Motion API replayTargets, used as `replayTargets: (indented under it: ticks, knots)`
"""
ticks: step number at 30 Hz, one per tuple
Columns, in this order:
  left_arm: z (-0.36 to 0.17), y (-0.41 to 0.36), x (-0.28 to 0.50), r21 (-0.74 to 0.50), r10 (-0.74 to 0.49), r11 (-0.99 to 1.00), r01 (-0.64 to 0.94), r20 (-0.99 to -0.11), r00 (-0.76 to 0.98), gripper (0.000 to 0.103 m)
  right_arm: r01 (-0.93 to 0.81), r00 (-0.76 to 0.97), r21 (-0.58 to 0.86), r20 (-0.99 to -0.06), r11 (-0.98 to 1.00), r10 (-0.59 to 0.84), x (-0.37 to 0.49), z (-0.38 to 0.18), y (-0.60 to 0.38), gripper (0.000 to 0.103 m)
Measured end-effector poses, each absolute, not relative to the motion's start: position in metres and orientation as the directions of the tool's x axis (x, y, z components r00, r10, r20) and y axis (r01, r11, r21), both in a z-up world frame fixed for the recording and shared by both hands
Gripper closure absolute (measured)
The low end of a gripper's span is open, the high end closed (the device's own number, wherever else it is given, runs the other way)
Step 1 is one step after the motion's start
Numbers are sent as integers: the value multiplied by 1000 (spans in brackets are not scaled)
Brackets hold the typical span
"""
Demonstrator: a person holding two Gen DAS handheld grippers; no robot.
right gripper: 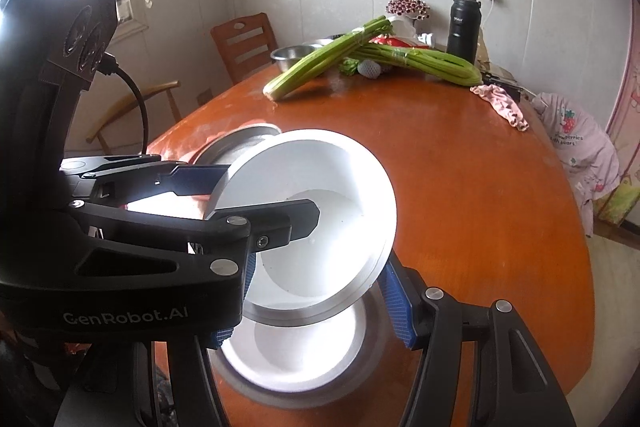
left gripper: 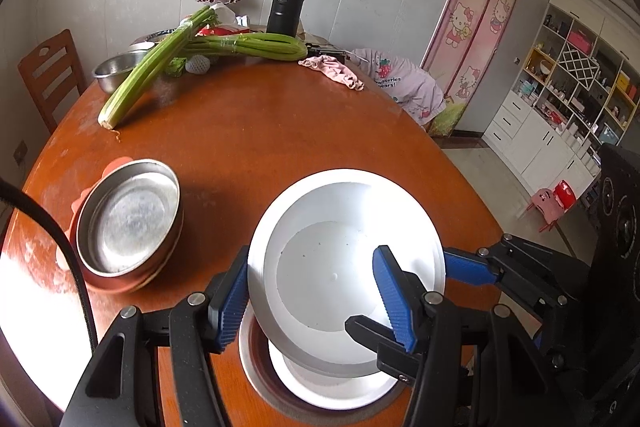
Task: Organize plates and bowls
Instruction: 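Lift and carry the second bowl with the left tool over the basin, then lower the second bowl into the first bowl and open the left tool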
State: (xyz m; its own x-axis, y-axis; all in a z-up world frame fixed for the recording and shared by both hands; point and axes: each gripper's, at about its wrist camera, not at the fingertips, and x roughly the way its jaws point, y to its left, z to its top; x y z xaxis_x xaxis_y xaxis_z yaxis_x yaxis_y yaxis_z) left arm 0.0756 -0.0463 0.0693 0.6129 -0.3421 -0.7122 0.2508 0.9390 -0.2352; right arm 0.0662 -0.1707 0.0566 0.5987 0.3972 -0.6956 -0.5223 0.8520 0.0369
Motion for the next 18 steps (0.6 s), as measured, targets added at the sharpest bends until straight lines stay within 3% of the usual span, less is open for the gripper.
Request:
replayTargets:
  ticks: [18]
  knots:
    - [43, -49, 53, -233, -345, 937, 262, -740, 577, 44, -525, 572, 37, -725, 850, 385, 41, 31, -169, 39]
